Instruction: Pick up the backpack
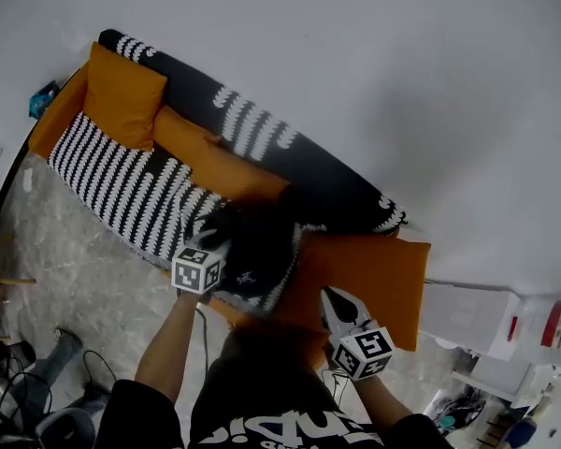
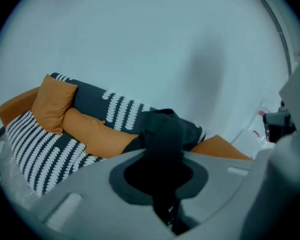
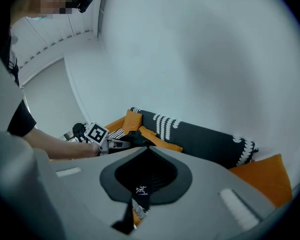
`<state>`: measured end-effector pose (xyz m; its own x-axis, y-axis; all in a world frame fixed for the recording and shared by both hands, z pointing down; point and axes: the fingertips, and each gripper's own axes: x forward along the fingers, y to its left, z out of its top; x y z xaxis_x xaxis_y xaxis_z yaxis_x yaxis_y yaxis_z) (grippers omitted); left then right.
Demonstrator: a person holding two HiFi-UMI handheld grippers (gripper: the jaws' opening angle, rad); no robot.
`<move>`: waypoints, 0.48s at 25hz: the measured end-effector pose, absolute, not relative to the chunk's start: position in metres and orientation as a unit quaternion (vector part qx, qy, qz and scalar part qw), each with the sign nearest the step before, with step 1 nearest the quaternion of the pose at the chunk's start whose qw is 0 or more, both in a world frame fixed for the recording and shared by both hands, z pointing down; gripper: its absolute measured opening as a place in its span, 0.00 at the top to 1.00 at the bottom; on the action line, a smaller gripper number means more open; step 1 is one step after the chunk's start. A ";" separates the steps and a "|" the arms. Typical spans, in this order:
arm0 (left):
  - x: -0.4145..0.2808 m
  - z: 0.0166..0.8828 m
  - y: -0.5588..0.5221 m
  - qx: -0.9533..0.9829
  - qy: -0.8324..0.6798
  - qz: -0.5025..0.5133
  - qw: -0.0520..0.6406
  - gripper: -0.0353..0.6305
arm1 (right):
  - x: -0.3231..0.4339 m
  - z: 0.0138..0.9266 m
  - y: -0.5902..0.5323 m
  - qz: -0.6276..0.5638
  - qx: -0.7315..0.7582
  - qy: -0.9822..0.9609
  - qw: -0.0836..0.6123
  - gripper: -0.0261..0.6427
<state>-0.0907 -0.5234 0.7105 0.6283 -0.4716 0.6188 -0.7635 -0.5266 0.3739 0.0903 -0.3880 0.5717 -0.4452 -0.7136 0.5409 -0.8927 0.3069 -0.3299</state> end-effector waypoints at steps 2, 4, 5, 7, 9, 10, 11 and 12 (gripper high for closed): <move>-0.086 0.691 -0.517 0.844 -0.379 0.198 0.323 0.87 | 0.093 0.564 -0.389 0.298 0.509 -0.795 0.143 0.96; -0.080 0.673 -0.512 0.848 -0.382 0.184 0.318 0.87 | 0.098 0.557 -0.389 0.293 0.513 -0.795 0.137 0.96; -0.075 0.665 -0.510 0.851 -0.381 0.179 0.315 0.87 | 0.102 0.554 -0.389 0.290 0.516 -0.794 0.135 0.96; -0.066 0.649 -0.503 0.856 -0.377 0.169 0.312 0.87 | 0.111 0.550 -0.386 0.286 0.522 -0.792 0.132 0.96; -0.059 0.636 -0.493 0.859 -0.375 0.163 0.307 0.87 | 0.120 0.547 -0.383 0.283 0.528 -0.790 0.128 0.96; -0.057 0.630 -0.488 0.859 -0.377 0.160 0.306 0.87 | 0.124 0.544 -0.382 0.281 0.530 -0.790 0.125 0.96; -0.055 0.624 -0.482 0.859 -0.380 0.156 0.306 0.87 | 0.128 0.542 -0.381 0.279 0.532 -0.790 0.122 0.96; -0.054 0.618 -0.477 0.857 -0.384 0.151 0.308 0.88 | 0.132 0.540 -0.380 0.278 0.534 -0.789 0.119 0.96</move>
<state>-0.0541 -0.4766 0.6184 0.6590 -0.5653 0.4962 -0.7518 -0.5152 0.4115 0.1318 -0.3804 0.5401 -0.4008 -0.7772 0.4851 -0.9098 0.2750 -0.3109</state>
